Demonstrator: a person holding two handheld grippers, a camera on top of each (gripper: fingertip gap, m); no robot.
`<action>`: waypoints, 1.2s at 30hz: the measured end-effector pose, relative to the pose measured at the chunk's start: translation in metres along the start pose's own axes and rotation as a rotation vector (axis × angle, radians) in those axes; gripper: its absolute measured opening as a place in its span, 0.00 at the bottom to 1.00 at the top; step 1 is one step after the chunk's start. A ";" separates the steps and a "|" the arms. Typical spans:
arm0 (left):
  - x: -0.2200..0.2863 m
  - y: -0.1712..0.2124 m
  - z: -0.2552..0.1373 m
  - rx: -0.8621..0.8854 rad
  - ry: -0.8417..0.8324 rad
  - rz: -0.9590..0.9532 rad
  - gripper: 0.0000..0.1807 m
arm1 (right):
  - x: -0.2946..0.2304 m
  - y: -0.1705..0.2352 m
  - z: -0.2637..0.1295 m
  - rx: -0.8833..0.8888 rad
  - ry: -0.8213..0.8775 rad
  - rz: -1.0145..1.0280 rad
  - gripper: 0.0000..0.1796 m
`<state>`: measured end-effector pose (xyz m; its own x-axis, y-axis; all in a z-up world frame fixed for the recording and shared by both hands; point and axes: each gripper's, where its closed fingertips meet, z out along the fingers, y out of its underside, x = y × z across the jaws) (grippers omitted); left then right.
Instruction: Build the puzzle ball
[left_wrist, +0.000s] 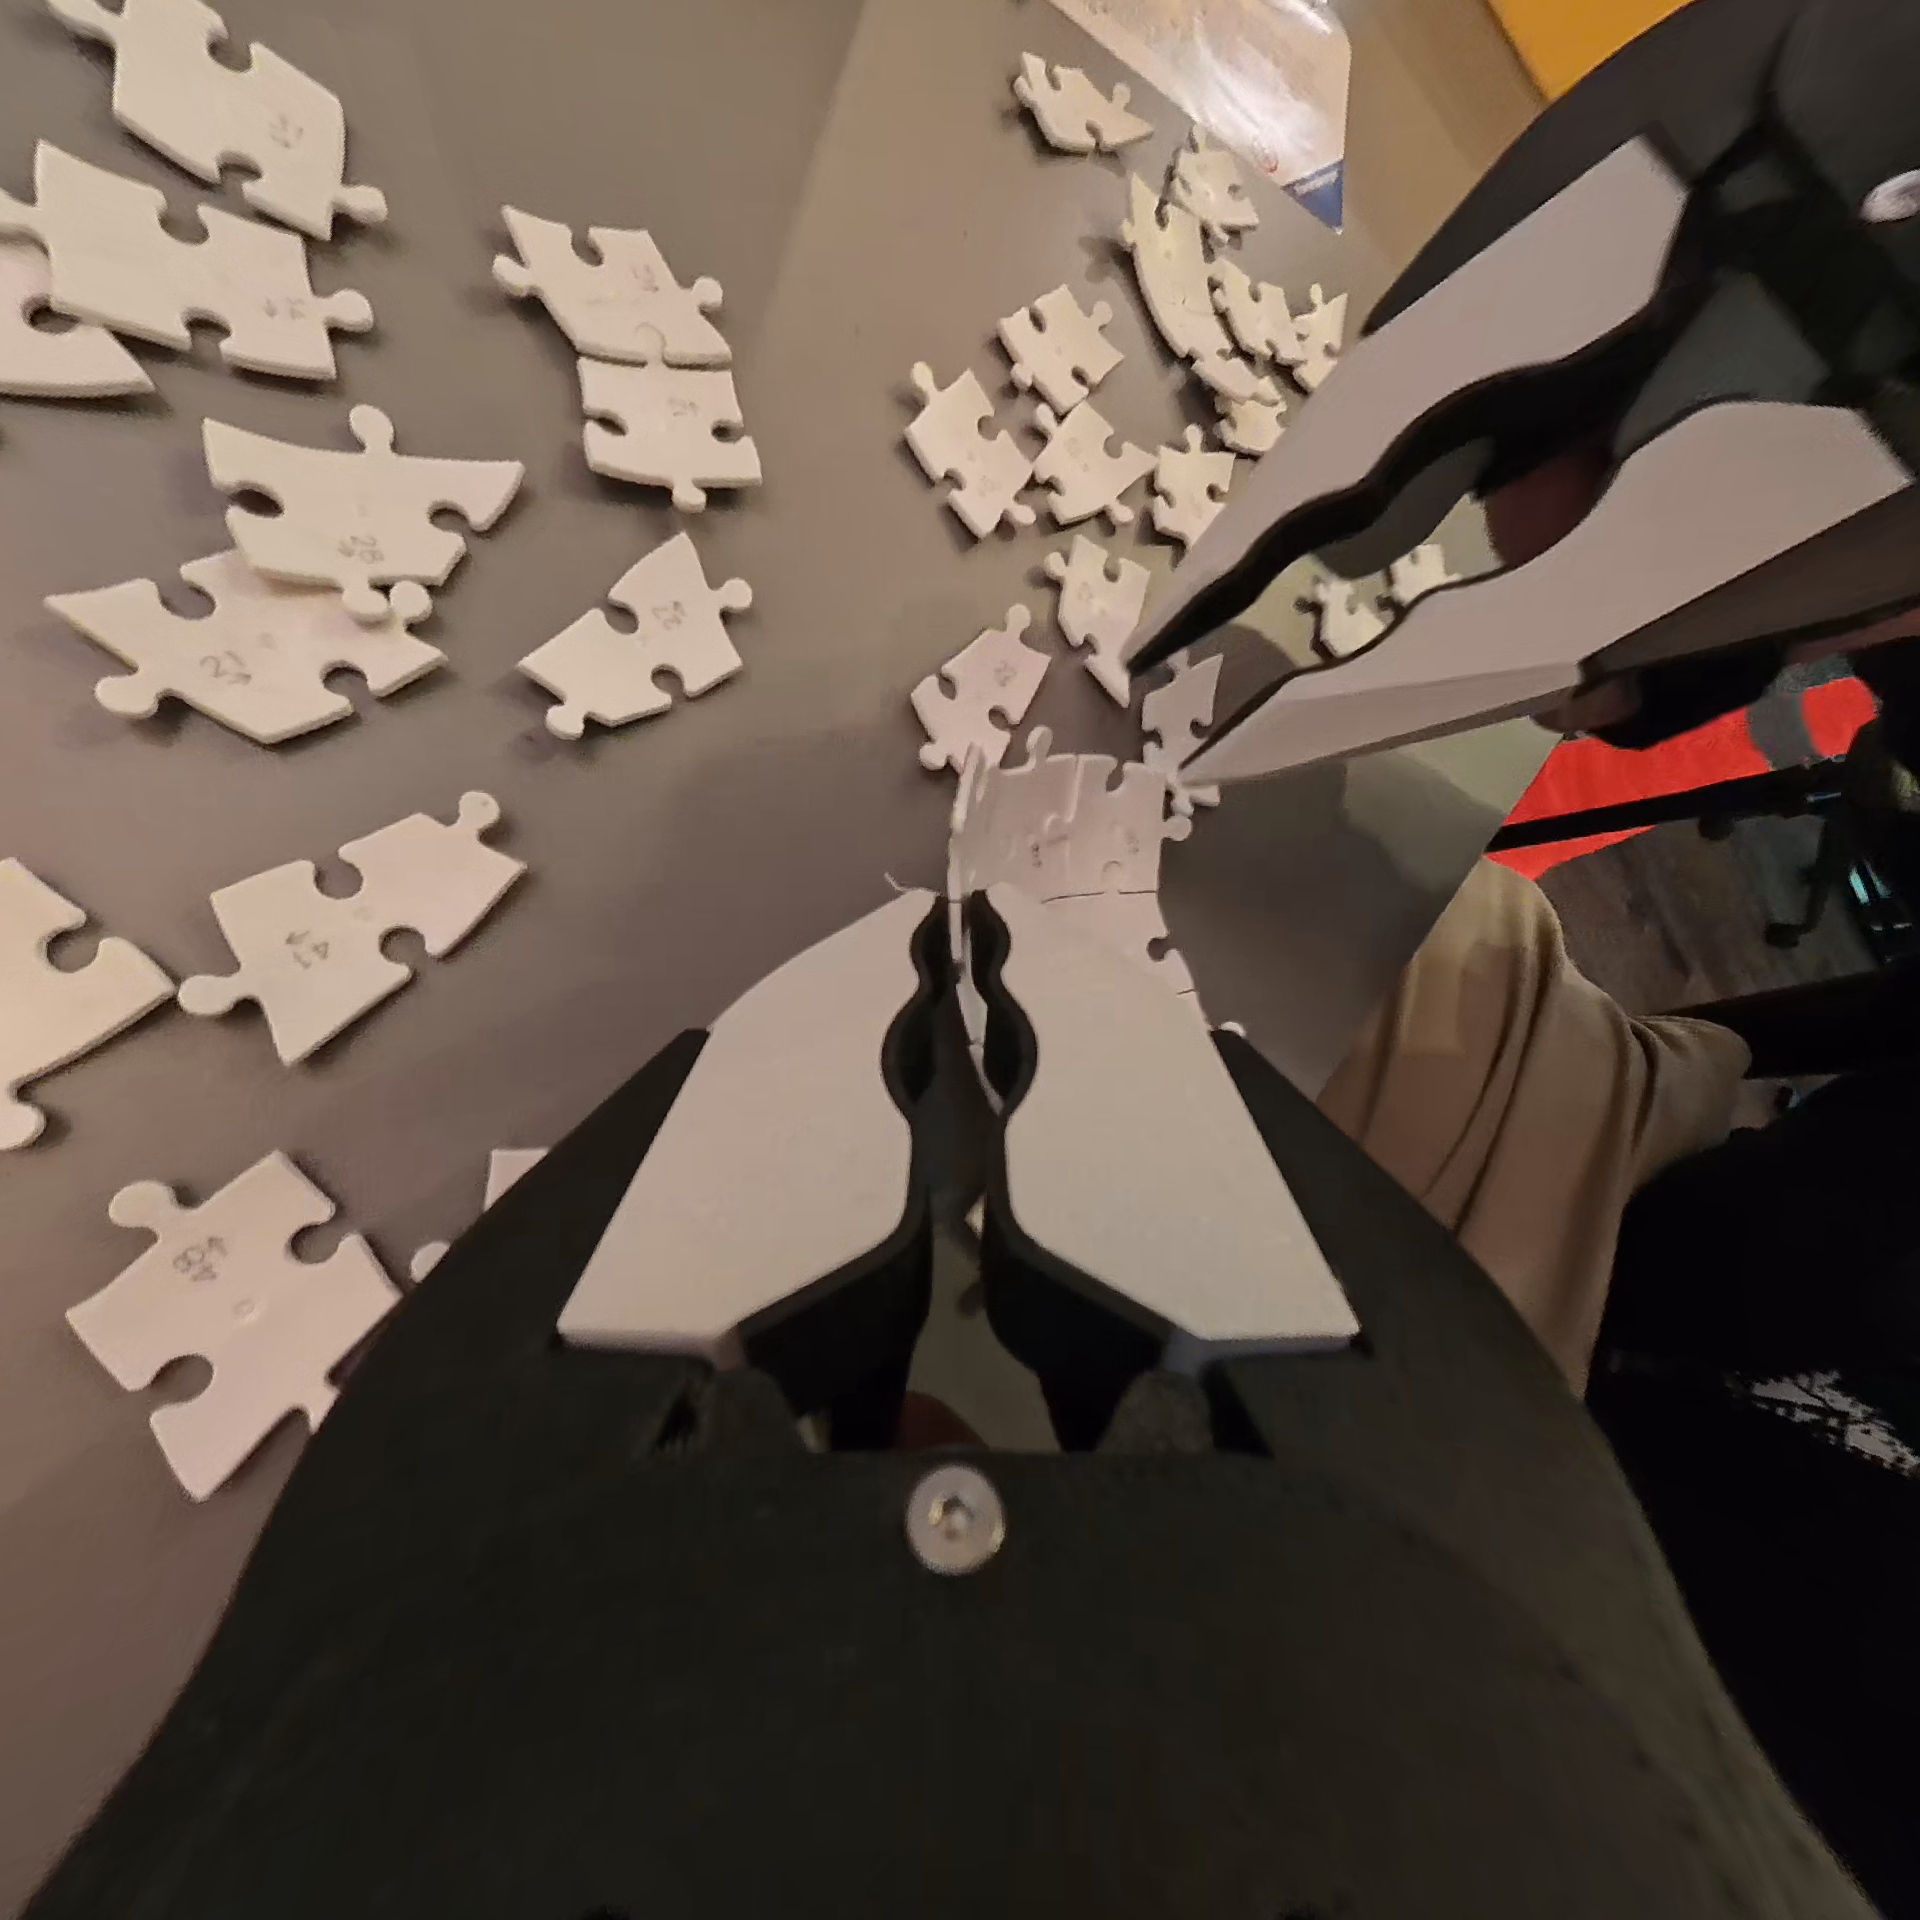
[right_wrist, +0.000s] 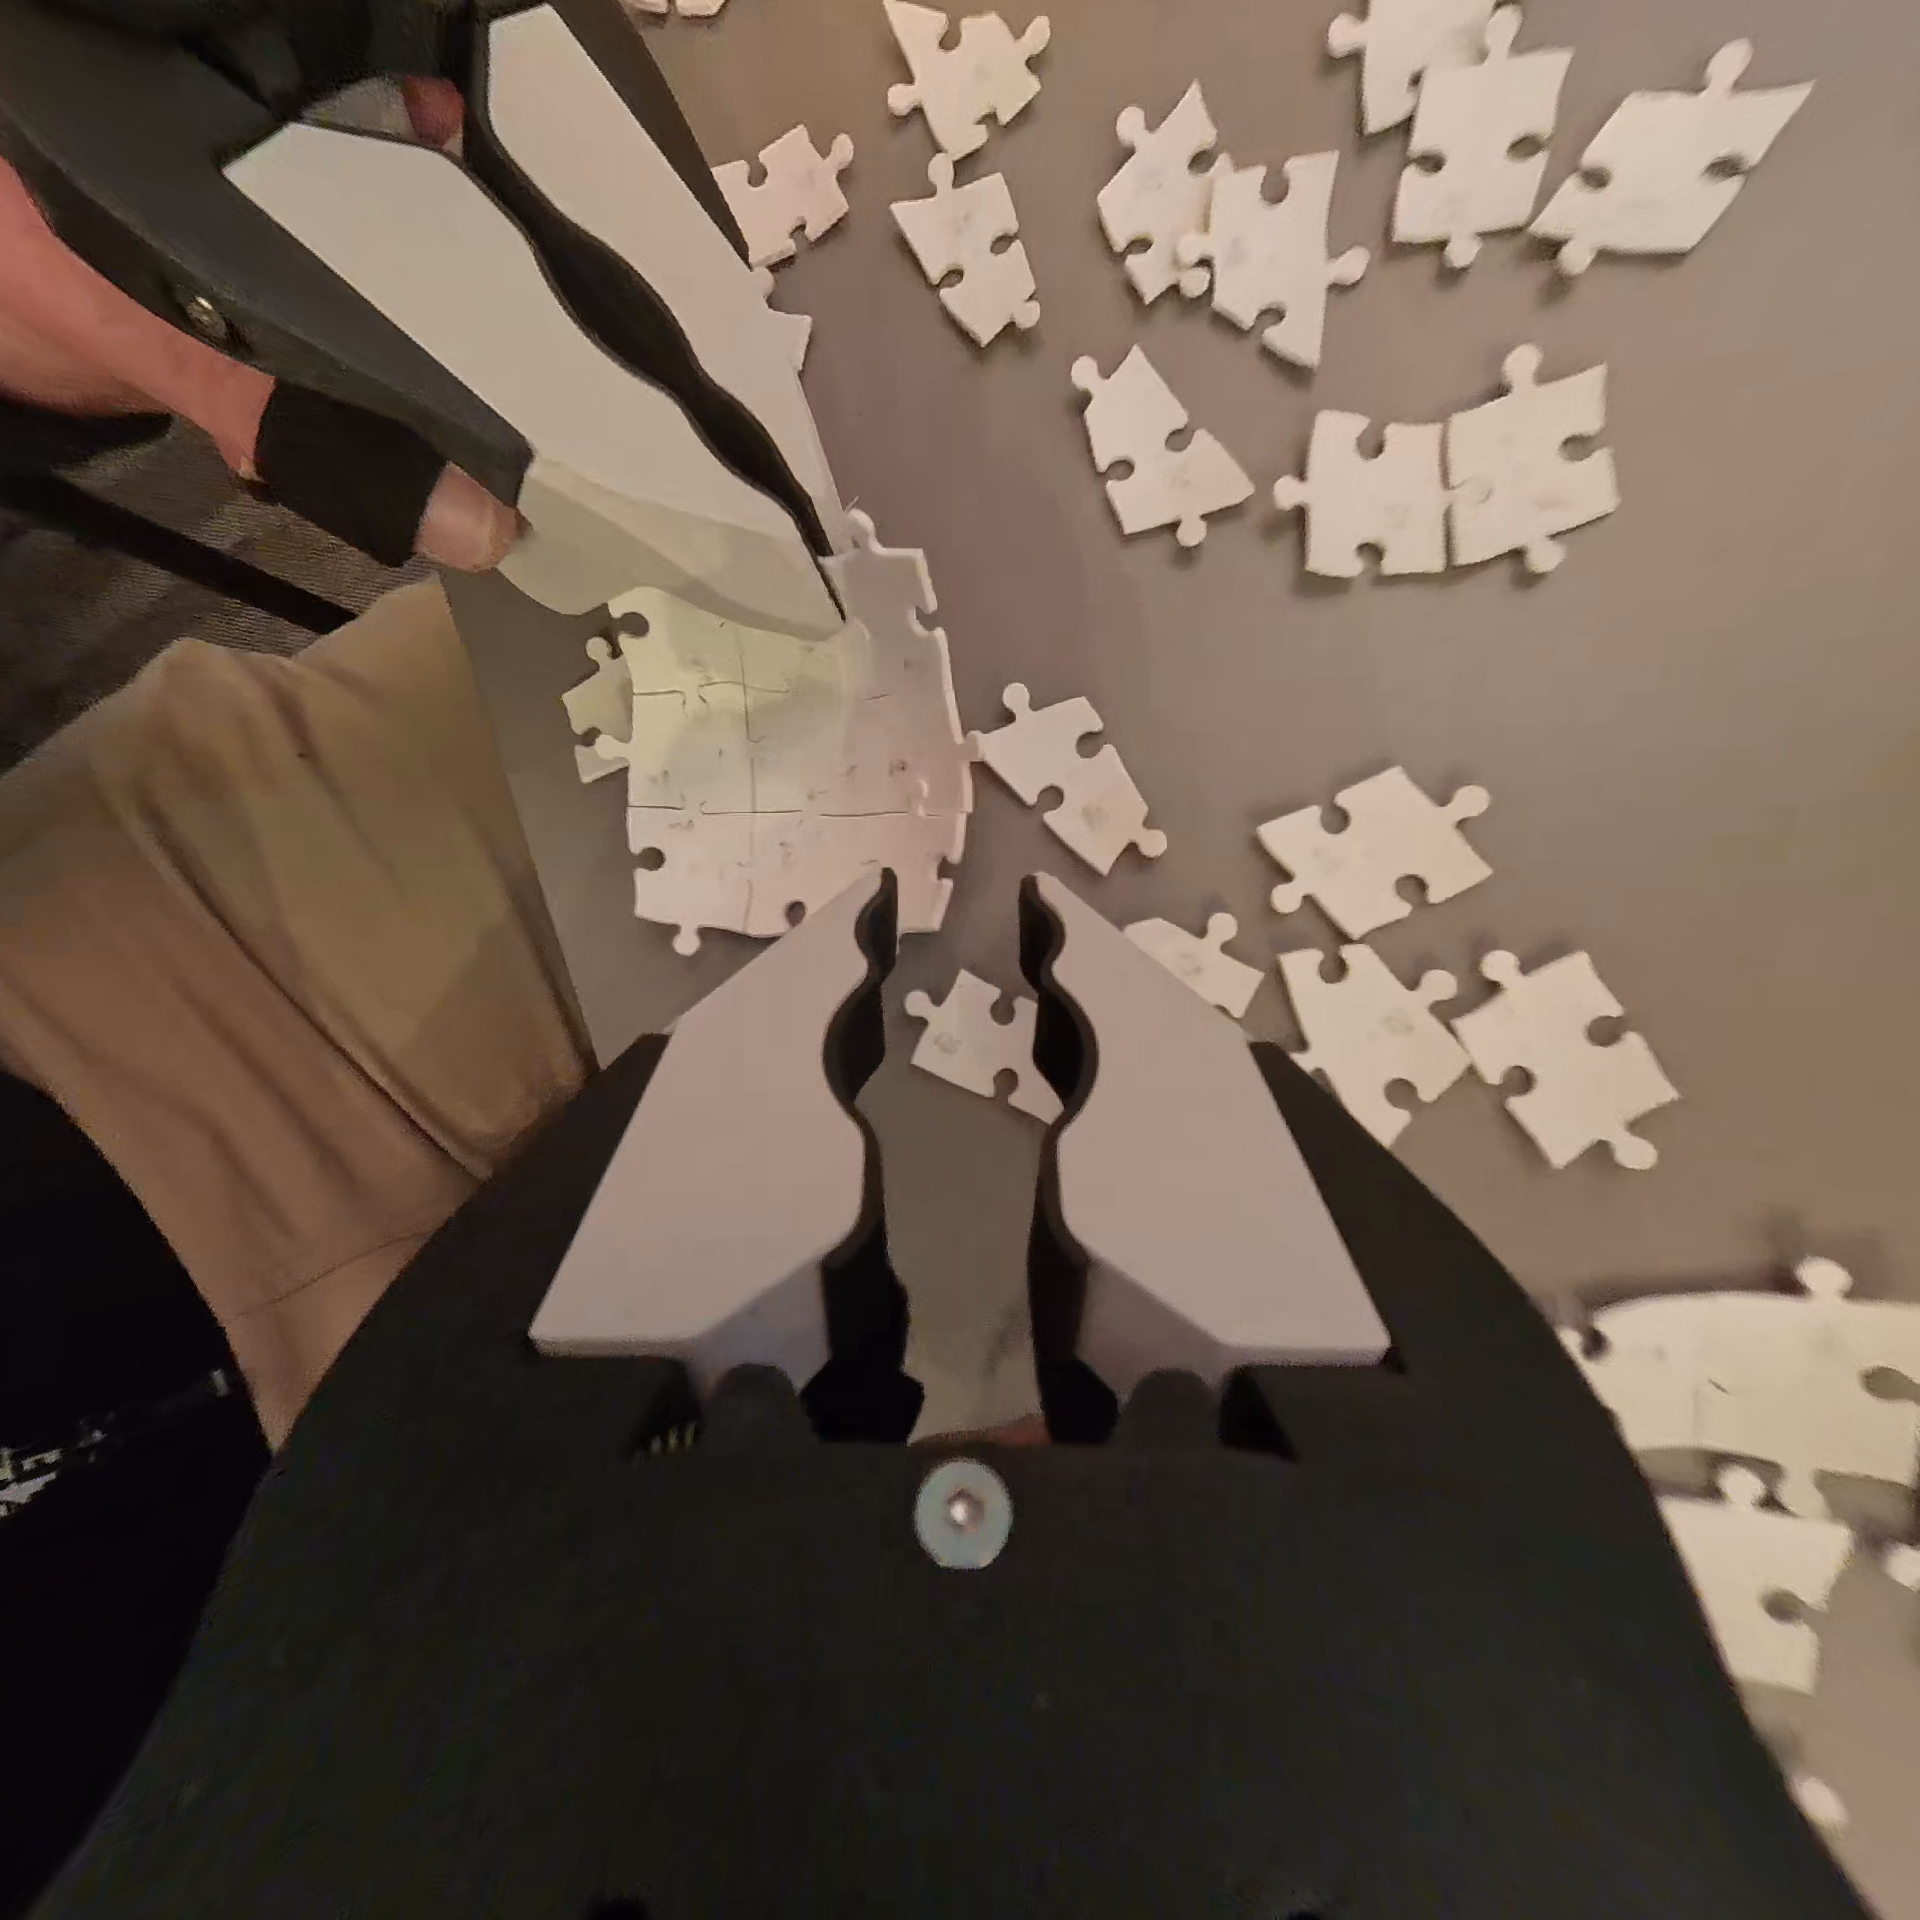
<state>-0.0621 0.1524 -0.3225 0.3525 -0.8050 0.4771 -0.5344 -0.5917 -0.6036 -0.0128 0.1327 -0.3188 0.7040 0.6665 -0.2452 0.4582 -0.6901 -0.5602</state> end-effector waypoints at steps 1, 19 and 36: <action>0.002 -0.002 -0.001 0.018 0.009 0.006 0.02 | -0.001 0.001 0.003 0.002 -0.024 0.016 0.12; 0.003 -0.012 -0.011 0.150 0.073 0.027 0.02 | -0.014 -0.016 0.018 0.109 -0.268 0.121 0.00; 0.015 -0.017 -0.014 0.163 0.139 0.114 0.02 | -0.018 -0.028 0.006 0.184 -0.344 0.117 0.00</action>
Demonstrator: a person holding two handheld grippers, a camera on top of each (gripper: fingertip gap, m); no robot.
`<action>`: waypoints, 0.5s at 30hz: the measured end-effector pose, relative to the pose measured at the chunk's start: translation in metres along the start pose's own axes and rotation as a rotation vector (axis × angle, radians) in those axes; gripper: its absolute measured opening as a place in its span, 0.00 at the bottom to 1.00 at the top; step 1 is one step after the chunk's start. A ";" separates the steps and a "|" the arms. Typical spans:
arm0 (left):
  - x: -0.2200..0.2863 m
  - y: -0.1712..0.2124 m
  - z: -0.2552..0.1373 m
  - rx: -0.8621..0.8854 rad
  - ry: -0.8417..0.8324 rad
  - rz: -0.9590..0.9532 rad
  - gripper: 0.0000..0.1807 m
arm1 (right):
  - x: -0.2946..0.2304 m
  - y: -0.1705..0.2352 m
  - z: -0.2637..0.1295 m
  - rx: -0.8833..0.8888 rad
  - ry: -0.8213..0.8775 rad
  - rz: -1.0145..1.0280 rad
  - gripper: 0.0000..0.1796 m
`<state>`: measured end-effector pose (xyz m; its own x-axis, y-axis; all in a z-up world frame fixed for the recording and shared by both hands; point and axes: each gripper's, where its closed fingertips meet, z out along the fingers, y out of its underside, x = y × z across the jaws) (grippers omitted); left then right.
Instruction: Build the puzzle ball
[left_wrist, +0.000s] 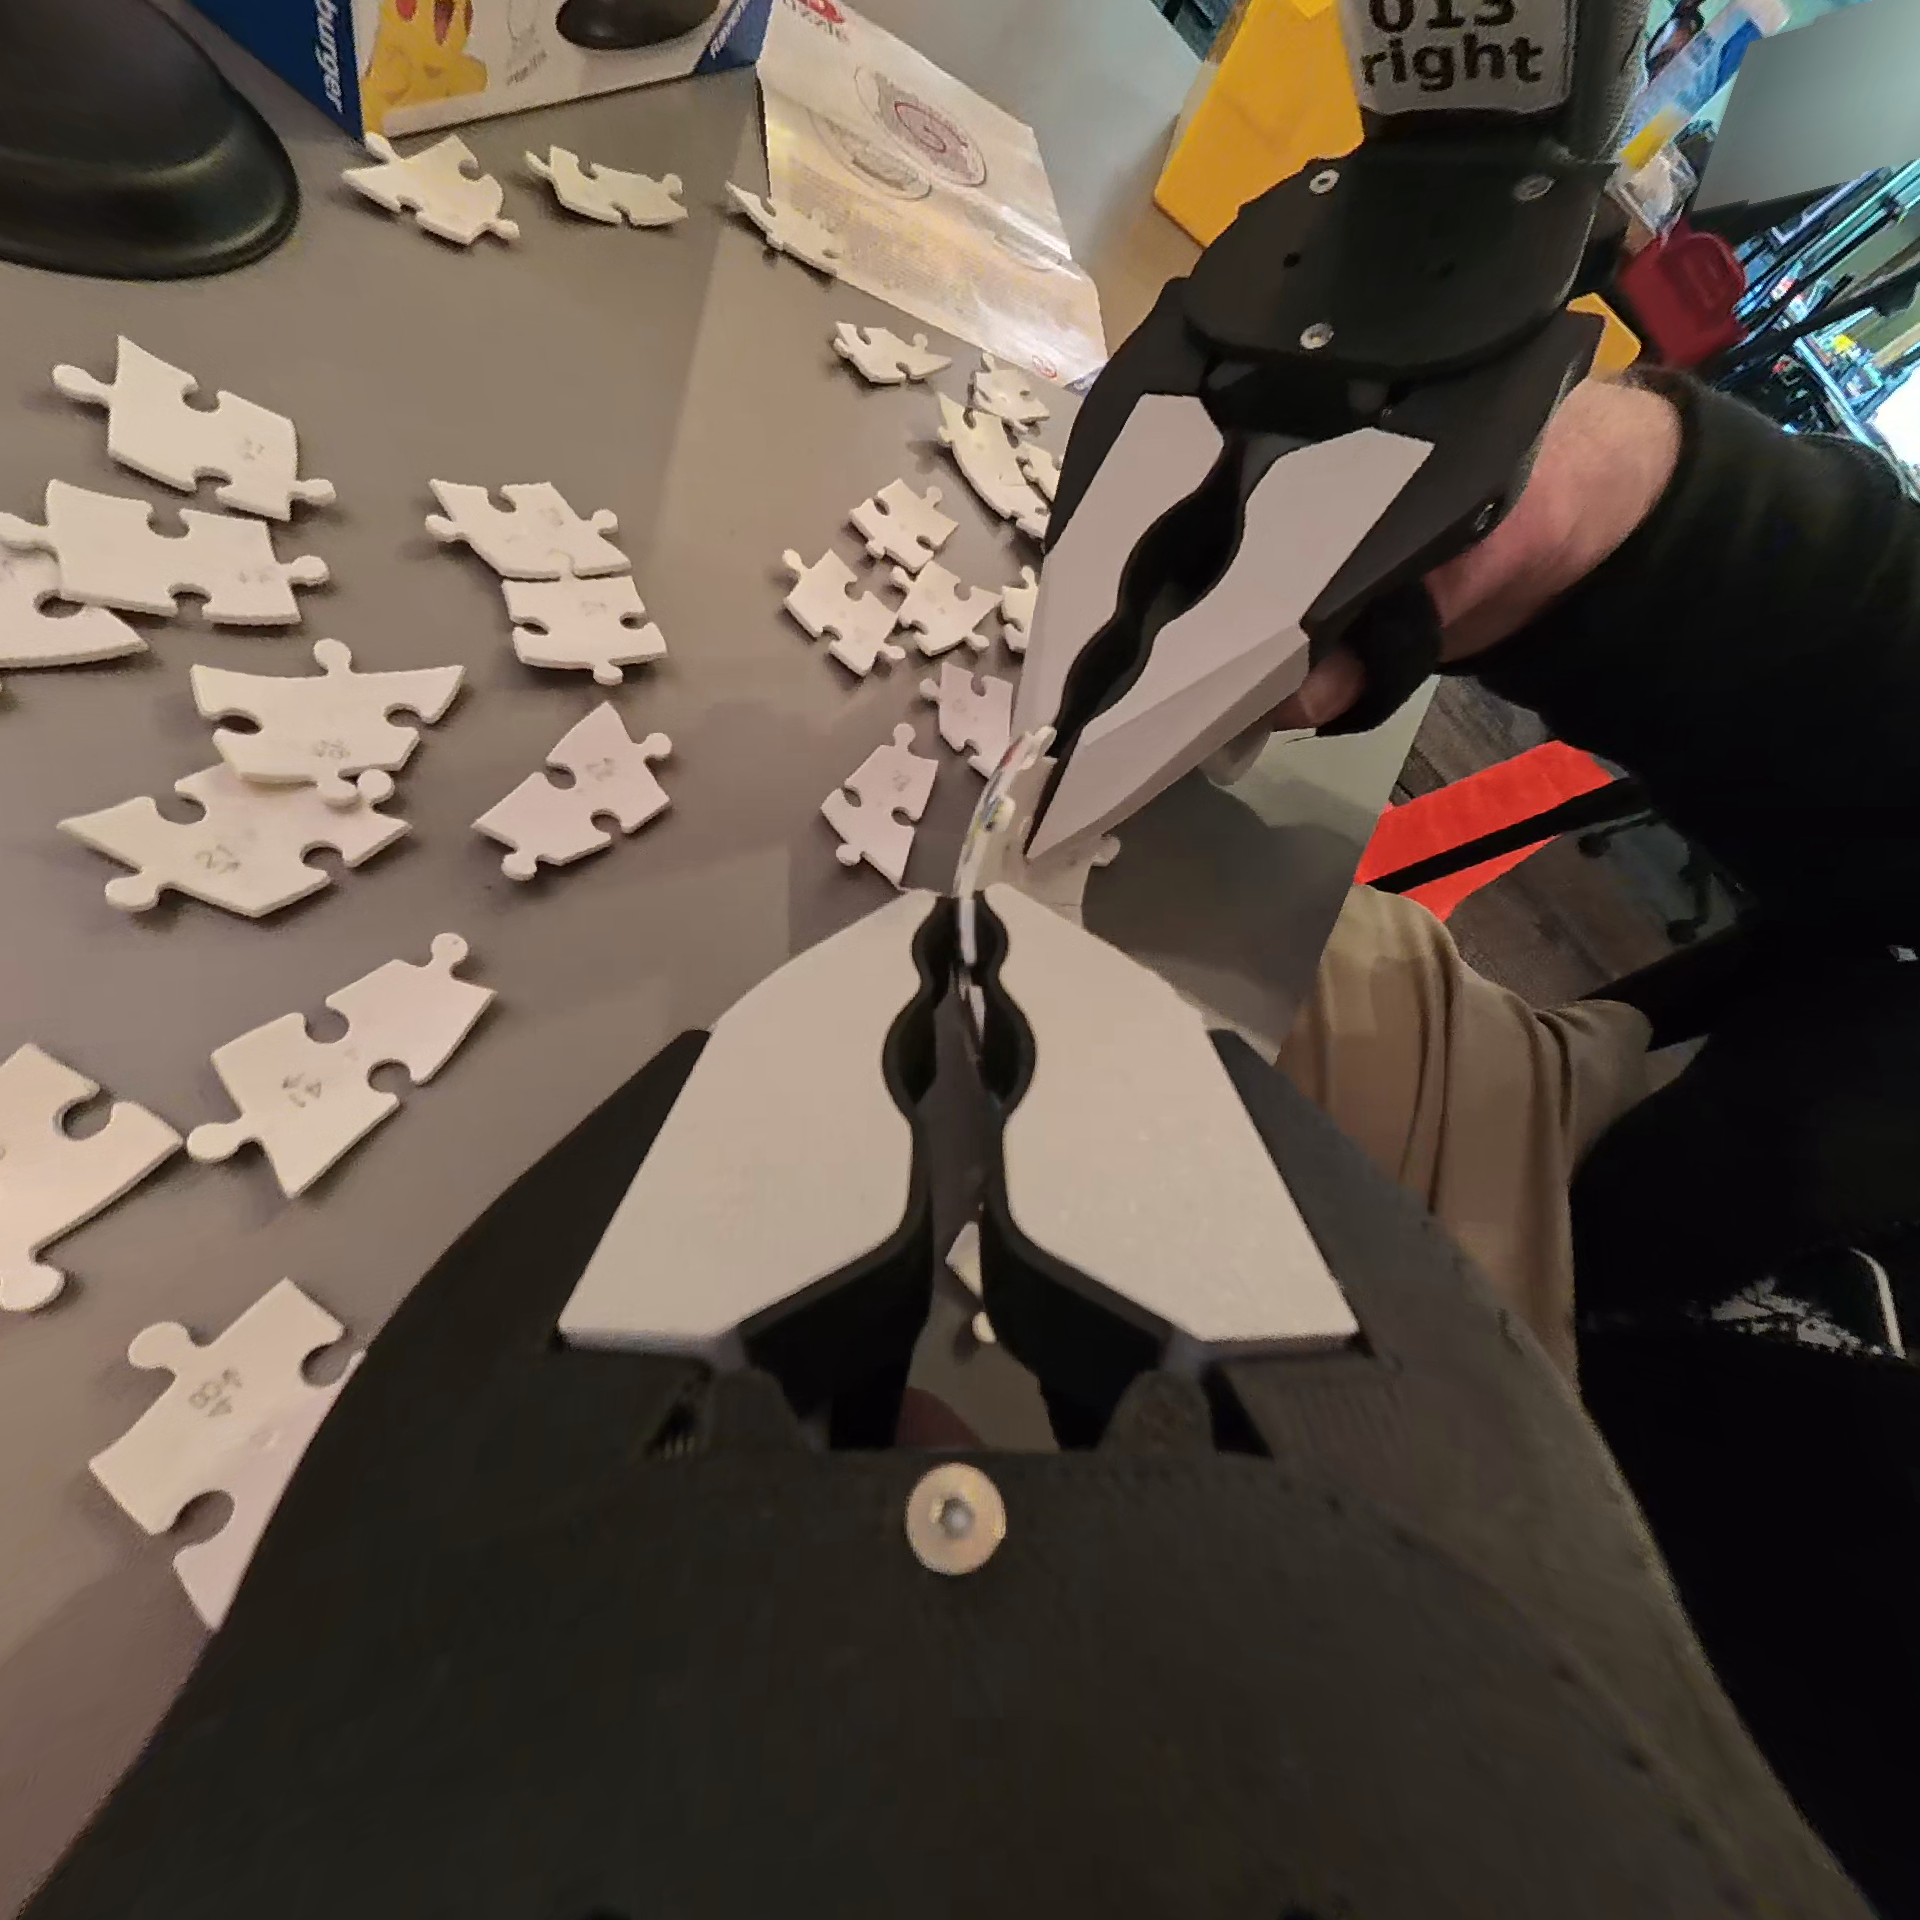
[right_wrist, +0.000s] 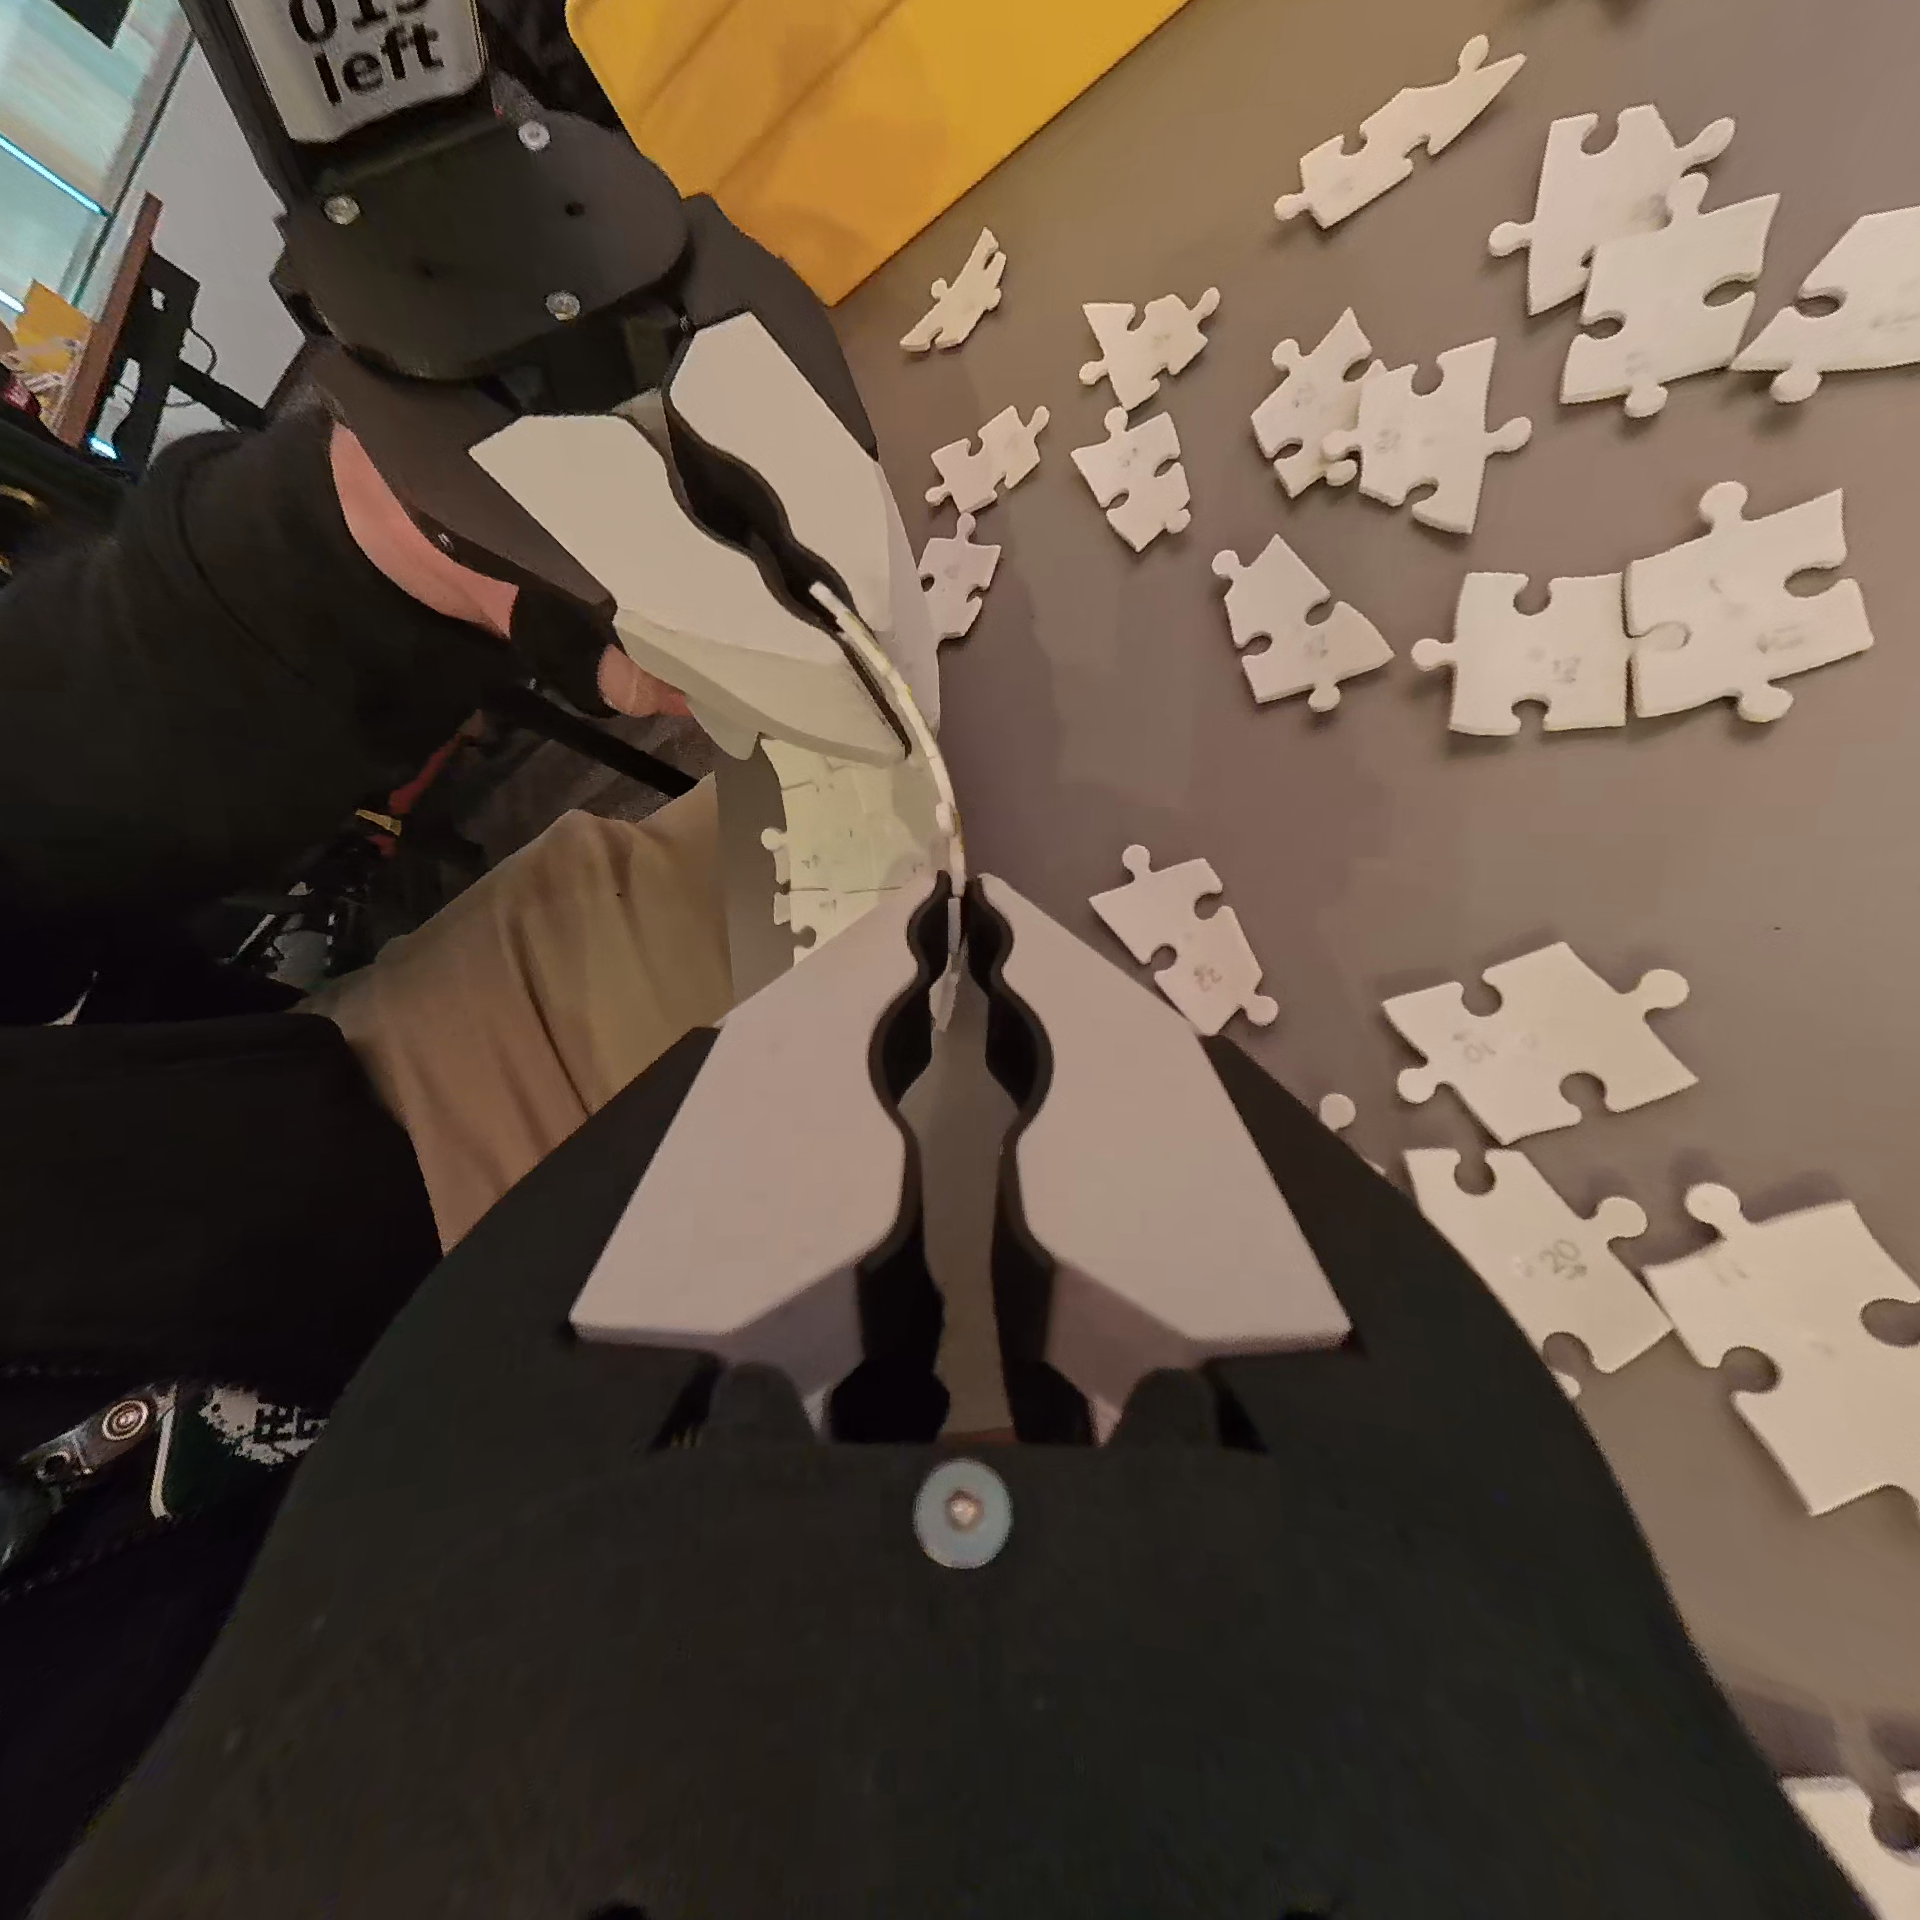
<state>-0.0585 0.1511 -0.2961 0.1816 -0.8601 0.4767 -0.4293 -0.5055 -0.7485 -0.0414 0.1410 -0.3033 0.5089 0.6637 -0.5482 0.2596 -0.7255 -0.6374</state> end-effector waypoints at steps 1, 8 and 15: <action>0.000 0.000 0.000 0.006 -0.003 -0.003 0.02 | 0.000 -0.001 0.000 0.007 0.000 0.001 0.00; 0.000 -0.002 -0.001 0.008 -0.009 0.006 0.02 | -0.001 -0.005 -0.001 0.032 -0.003 -0.011 0.00; 0.000 -0.004 -0.001 0.016 -0.012 0.009 0.02 | -0.001 -0.007 -0.002 0.041 0.003 -0.007 0.00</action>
<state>-0.0574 0.1530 -0.2929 0.1885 -0.8652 0.4647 -0.4170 -0.4990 -0.7597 -0.0420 0.1449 -0.2974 0.5095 0.6684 -0.5419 0.2294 -0.7125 -0.6631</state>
